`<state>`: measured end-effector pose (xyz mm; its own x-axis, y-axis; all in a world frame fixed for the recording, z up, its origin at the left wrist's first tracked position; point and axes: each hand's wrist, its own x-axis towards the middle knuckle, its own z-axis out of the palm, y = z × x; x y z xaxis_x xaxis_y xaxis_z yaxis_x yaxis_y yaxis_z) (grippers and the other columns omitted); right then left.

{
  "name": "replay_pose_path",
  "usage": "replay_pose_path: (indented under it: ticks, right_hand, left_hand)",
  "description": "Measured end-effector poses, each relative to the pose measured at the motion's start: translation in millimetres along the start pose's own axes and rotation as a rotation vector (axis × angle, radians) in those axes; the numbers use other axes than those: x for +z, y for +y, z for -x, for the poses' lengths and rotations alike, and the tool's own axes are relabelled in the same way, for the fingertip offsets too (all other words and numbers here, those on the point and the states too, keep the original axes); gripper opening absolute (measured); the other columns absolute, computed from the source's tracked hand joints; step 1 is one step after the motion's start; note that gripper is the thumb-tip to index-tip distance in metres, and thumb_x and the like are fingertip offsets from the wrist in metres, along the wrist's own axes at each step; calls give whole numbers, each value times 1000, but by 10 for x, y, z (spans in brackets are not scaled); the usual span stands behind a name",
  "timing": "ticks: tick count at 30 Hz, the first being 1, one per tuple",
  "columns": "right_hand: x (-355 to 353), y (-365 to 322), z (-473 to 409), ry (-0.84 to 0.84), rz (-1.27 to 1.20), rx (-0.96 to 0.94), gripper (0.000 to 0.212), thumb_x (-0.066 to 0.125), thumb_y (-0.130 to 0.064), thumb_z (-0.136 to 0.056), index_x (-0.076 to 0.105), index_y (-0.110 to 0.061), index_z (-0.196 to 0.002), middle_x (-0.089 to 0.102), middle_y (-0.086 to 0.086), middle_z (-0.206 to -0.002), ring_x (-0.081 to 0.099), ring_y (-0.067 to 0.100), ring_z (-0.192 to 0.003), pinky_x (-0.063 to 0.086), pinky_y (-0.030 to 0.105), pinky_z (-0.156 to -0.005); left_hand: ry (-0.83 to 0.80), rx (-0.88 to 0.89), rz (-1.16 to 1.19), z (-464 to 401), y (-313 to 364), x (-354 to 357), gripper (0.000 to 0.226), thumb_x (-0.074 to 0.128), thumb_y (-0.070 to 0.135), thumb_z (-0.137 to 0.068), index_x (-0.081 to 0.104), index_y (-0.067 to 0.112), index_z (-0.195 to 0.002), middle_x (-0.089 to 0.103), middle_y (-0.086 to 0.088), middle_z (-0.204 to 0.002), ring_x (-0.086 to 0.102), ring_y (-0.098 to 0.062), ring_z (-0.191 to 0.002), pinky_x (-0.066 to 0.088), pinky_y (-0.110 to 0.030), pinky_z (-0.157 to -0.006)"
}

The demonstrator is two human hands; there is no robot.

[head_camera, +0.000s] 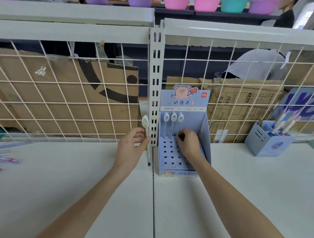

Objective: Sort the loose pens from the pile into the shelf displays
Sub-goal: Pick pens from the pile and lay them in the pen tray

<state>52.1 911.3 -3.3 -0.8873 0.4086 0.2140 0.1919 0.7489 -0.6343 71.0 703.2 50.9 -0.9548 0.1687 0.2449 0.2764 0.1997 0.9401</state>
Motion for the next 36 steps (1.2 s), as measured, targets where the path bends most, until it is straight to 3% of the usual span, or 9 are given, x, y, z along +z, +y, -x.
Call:
replay_pose_path:
  ticks: [6, 11, 14, 17, 22, 27, 29, 33, 36]
  right_hand:
    - [8, -6, -12, 2, 29, 10, 8, 59, -7, -87, 63, -1, -89, 64, 15, -95, 58, 28, -89, 37, 26, -68]
    - [-212, -293, 283, 219, -423, 148, 27, 66, -15, -84, 62, -8, -110, 62, 5, -101, 56, 13, -90, 41, 22, -78]
    - [-420, -535, 499, 108, -668, 33, 20, 67, -13, -85, 63, -14, -104, 66, -6, -87, 61, 1, -83, 47, 17, -75]
    - [-606, -659, 603, -43, -774, -52, 24, 68, -10, -84, 63, -17, -106, 67, -8, -85, 62, -3, -81, 49, 13, -76]
    - [-723, -627, 633, -39, -787, -24, 27, 71, -9, -81, 62, -26, -101, 66, -6, -84, 62, -3, -79, 49, 13, -73]
    - [-793, -537, 613, -13, -830, -7, 25, 69, -5, -81, 63, -18, -101, 65, -2, -84, 63, 5, -80, 50, 15, -74]
    - [-848, -505, 573, 10, -856, -26, 23, 68, -3, -82, 64, -17, -99, 66, -1, -85, 63, 7, -81, 51, 16, -76]
    - [-1001, -456, 400, 134, -811, -73, 19, 66, -2, -83, 66, -15, -98, 68, 2, -89, 63, 8, -81, 50, 16, -74]
    - [-1039, -420, 217, 229, -772, -49, 21, 66, -2, -84, 63, -20, -92, 67, 1, -87, 62, 11, -80, 51, 19, -76]
  left_hand:
    - [2, 25, -5, 0, 39, -68, 17, 69, 12, -82, 60, 16, -97, 61, 8, -84, 61, -6, -74, 56, -43, -78]
    - [-52, 43, -27, -11, 81, -46, 20, 71, 12, -80, 59, 26, -88, 62, 11, -80, 61, -6, -73, 56, -30, -75]
    - [-89, 58, -53, 1, 101, 50, 18, 73, 14, -79, 61, 22, -89, 62, 8, -79, 61, -5, -73, 52, -17, -69]
    - [-115, 72, -34, 18, 128, 184, 19, 74, 13, -77, 60, 24, -86, 63, 4, -79, 58, 0, -68, 47, -9, -66]
    - [-193, 89, -4, 30, 175, 380, 19, 74, 11, -78, 60, 22, -82, 63, 4, -77, 57, 2, -68, 46, -9, -65]
    - [-213, 134, 7, 37, 139, 529, 13, 70, 14, -82, 63, 18, -91, 65, 4, -86, 61, -3, -79, 49, -16, -74]
    - [-186, 252, -123, 22, 52, 545, 17, 64, 21, -88, 63, 19, -105, 64, 5, -102, 59, -6, -95, 47, -22, -85]
    - [-113, 611, -632, -87, -210, 469, 44, 42, 41, -92, 56, 15, -125, 53, -4, -133, 41, -18, -126, 34, -37, -108]
    - [-163, 685, -1011, -148, -397, 420, 60, 29, 52, -91, 39, 14, -136, 40, -10, -146, 25, -23, -135, 18, -44, -113]
